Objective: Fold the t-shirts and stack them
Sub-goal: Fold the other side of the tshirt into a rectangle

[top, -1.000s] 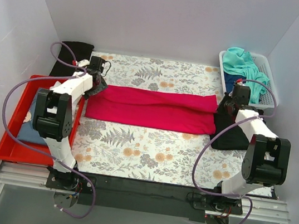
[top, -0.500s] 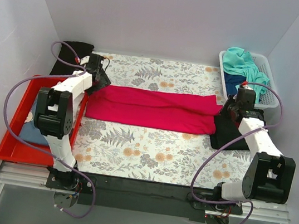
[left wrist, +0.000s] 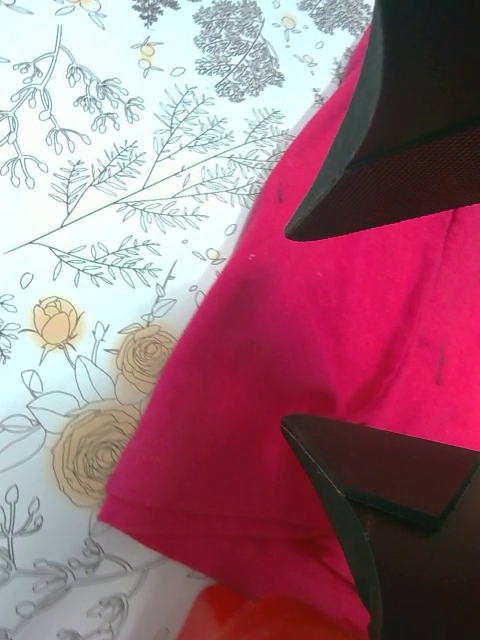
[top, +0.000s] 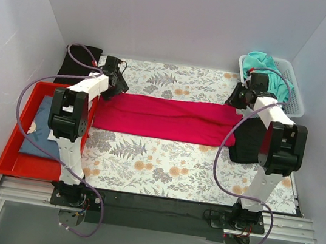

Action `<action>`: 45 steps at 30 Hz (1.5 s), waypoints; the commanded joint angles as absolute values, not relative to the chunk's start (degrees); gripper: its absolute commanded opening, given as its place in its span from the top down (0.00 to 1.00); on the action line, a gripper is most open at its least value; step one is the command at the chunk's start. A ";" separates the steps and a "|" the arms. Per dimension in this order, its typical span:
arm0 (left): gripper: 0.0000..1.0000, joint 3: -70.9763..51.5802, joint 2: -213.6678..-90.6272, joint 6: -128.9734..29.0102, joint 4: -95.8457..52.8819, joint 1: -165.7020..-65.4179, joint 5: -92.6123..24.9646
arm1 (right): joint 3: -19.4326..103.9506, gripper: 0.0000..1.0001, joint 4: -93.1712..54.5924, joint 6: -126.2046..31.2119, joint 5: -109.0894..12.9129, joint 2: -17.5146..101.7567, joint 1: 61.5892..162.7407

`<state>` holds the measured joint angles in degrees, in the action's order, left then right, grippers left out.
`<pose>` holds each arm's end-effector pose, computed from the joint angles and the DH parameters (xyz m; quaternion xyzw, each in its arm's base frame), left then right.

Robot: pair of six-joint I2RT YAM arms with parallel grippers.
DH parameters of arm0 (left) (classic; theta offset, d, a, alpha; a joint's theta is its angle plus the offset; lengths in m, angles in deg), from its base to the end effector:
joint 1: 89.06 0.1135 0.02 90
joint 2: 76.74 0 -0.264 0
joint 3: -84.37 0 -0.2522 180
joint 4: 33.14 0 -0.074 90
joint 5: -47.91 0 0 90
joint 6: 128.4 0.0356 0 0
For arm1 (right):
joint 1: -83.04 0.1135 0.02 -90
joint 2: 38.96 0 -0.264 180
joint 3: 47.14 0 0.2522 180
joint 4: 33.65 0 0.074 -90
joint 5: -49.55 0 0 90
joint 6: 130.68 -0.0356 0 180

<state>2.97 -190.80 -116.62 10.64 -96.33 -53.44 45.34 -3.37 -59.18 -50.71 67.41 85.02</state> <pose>0.4239 -0.0470 0.1938 -0.5782 0.7661 -0.1091 0.2585 0.4170 0.0208 0.2303 0.0973 0.9129 0.1500 0.3670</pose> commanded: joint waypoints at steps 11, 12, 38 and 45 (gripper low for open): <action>0.31 7.52 -196.62 -117.33 14.99 -96.62 -56.94 | 65.23 0.73 6.21 -53.52 -53.55 83.37 95.34; 0.31 7.78 -196.89 -117.41 15.25 -96.62 -57.11 | 65.85 0.73 6.57 -53.17 -52.76 83.91 95.69; 0.31 10.07 -198.65 -115.39 15.60 -96.62 -56.67 | 72.89 0.67 12.46 -49.73 -43.96 90.77 99.73; 0.31 9.19 -198.12 -115.22 15.51 -96.62 -57.20 | 70.78 0.72 12.55 -49.91 -44.23 89.80 100.79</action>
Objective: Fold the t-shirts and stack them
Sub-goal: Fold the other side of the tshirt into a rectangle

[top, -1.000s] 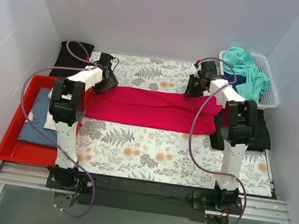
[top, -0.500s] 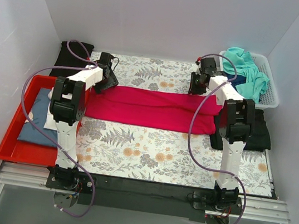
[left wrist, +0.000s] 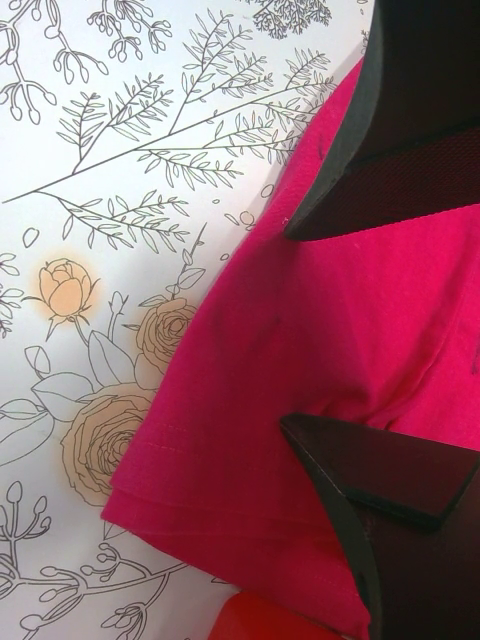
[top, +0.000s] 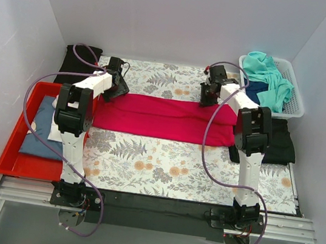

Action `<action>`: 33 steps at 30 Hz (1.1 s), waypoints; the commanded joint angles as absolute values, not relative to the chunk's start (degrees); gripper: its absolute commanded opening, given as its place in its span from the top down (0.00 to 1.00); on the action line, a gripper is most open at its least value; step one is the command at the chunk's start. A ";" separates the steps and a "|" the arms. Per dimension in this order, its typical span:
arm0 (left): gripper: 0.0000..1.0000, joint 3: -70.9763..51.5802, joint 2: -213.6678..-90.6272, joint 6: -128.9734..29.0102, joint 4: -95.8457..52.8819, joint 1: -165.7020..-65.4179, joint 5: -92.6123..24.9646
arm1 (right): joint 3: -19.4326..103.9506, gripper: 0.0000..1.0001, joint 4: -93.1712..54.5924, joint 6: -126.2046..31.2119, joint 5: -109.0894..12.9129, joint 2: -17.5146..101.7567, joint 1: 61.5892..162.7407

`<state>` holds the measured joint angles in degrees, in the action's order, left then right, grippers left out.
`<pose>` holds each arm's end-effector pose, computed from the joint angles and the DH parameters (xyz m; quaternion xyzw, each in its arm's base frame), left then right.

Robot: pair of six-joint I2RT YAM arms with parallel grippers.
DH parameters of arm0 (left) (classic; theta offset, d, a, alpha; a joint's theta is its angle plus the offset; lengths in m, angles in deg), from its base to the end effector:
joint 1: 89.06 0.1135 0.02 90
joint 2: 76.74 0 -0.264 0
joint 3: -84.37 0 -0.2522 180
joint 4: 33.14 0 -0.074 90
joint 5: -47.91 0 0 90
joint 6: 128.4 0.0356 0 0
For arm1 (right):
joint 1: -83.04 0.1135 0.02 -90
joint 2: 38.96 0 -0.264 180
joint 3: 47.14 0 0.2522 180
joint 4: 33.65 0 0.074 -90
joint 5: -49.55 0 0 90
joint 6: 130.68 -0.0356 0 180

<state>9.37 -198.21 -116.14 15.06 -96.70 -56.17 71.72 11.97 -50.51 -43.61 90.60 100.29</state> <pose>0.4433 -0.0507 0.1691 -0.5781 0.7773 -0.0596 0.2410 0.4738 0.1492 0.1790 -0.0699 0.9542 0.0935 0.2754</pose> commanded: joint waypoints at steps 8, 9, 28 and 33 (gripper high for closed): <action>0.31 8.31 -197.33 -115.31 15.07 -96.62 -57.47 | 67.35 0.99 13.25 -50.26 -39.41 85.86 101.84; 0.31 8.31 -197.33 -115.31 15.07 -96.62 -57.55 | 67.09 0.99 13.34 -50.26 -38.00 85.15 101.93; 0.31 12.17 -199.26 -115.13 15.34 -96.62 -59.22 | 42.67 0.99 11.94 -56.06 -37.54 62.91 108.78; 0.31 13.67 -200.58 -114.95 15.43 -96.62 -59.40 | 35.45 0.99 11.14 -59.22 -35.89 59.04 112.39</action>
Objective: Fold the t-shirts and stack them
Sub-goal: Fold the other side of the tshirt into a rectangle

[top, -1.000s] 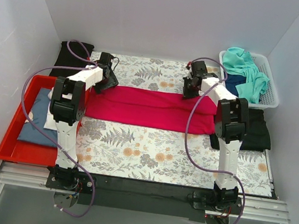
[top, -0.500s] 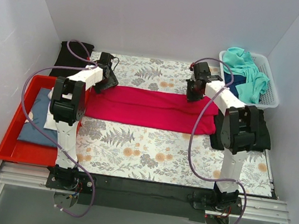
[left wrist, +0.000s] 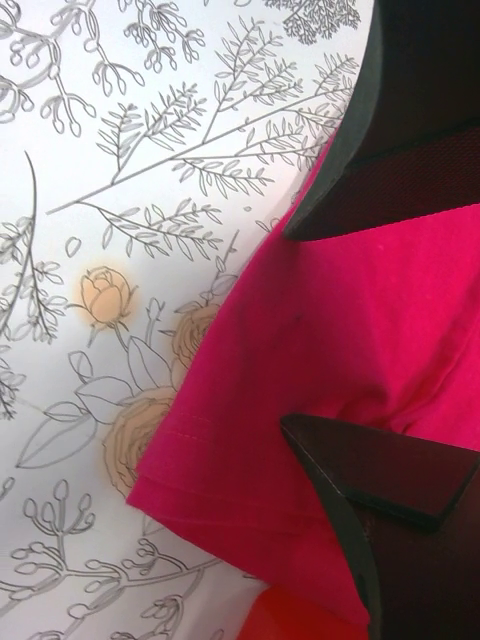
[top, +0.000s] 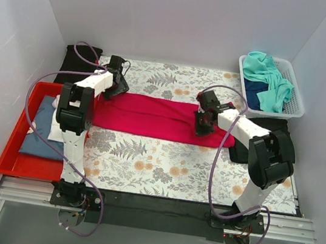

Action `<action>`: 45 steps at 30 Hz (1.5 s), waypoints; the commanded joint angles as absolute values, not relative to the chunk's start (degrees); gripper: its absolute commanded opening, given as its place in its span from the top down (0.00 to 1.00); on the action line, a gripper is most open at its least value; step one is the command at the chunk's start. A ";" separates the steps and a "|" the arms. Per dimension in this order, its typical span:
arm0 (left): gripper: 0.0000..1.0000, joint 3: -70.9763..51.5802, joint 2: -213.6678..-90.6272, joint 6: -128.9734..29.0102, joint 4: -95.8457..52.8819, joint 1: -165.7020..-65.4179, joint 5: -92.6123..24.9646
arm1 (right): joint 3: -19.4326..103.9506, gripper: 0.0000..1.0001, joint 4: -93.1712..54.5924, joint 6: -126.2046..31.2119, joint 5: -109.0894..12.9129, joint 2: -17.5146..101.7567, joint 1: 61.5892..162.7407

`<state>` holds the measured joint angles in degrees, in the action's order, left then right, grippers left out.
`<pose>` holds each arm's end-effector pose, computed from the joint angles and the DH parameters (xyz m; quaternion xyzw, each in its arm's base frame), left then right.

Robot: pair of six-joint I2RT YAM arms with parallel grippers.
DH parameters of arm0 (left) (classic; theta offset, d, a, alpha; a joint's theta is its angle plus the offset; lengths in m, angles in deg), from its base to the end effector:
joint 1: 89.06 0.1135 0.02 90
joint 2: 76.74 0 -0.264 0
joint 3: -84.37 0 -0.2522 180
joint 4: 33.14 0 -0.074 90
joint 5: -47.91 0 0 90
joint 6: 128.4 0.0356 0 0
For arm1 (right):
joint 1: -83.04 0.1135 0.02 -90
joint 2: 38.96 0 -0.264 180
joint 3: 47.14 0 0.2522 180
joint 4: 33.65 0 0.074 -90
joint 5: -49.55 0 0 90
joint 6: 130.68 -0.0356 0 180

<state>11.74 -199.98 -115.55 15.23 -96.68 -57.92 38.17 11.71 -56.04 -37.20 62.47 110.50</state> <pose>0.4516 -0.0506 0.1678 -0.5758 0.7757 -0.0497 0.2536 0.3265 0.1674 0.2060 -0.0952 0.9641 0.0643 0.2393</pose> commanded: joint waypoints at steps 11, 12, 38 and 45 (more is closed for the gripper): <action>0.31 18.15 -203.92 -114.08 16.04 -96.62 -59.13 | 29.55 0.70 12.37 -62.74 -31.31 50.52 114.42; 0.31 18.33 -204.27 -113.99 16.13 -96.62 -59.14 | 29.64 0.71 12.37 -62.83 -30.44 49.90 114.42; 0.32 17.27 -203.22 -113.37 16.74 -96.62 -58.96 | 65.86 0.70 18.70 -54.48 -32.45 78.82 100.26; 0.32 17.27 -203.83 -113.55 16.39 -96.62 -58.87 | 54.88 0.73 18.70 -55.36 -33.85 73.11 100.26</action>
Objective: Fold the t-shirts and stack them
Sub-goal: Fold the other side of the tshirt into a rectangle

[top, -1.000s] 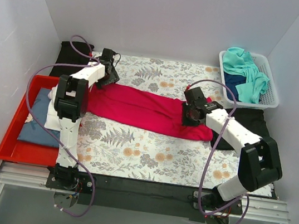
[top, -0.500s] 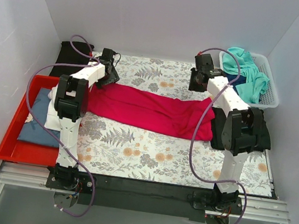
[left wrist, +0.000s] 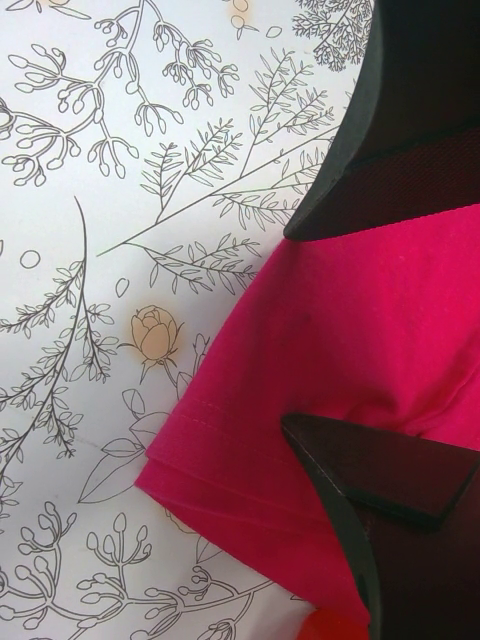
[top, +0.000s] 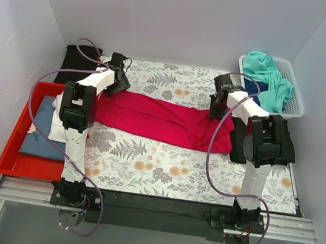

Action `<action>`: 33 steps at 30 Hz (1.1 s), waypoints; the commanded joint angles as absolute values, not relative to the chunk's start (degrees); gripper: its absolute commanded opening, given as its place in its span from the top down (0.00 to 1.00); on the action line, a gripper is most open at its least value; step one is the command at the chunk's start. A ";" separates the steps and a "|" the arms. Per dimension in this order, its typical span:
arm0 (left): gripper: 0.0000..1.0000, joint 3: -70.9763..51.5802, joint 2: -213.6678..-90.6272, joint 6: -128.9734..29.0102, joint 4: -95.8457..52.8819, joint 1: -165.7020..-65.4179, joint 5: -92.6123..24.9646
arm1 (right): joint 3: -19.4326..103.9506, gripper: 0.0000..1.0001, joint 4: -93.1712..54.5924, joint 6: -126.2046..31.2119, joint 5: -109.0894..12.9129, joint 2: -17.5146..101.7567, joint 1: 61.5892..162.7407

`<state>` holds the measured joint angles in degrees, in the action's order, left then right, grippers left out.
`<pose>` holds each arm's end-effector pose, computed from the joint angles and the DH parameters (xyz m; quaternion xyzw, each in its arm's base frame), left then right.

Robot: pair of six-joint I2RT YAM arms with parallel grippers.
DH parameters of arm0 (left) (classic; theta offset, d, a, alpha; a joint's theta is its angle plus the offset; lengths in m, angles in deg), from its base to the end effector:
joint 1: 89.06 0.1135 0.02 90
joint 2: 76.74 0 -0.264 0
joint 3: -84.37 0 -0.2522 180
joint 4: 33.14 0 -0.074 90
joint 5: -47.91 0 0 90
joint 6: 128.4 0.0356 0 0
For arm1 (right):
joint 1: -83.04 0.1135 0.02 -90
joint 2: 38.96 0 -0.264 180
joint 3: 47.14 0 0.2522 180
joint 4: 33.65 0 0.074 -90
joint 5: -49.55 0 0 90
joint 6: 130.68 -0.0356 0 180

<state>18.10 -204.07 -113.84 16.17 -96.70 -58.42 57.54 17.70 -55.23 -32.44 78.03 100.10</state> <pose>0.4716 -0.0532 0.1678 -0.5643 0.7802 -0.0504 0.2651 0.4170 0.1228 0.1971 -0.0054 0.9714 -0.0035 0.2372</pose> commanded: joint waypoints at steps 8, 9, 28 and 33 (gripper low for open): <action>0.32 17.36 -204.27 -113.99 15.87 -96.62 -58.52 | 40.46 0.79 20.28 -57.12 -33.50 59.76 100.27; 0.32 17.36 -204.44 -113.99 15.78 -96.62 -58.52 | 39.50 0.79 20.46 -57.12 -33.16 57.31 100.26; 0.32 17.19 -204.27 -113.73 15.51 -96.62 -58.61 | 39.73 0.80 24.06 -57.47 -32.71 50.25 100.53; 0.32 17.45 -204.27 -113.64 15.69 -96.62 -58.61 | 44.40 0.79 23.10 -56.50 -33.50 55.06 100.35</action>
<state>18.03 -204.07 -113.99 15.98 -96.70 -58.38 41.56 24.32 -57.04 -33.14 51.84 100.21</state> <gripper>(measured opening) 0.684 0.211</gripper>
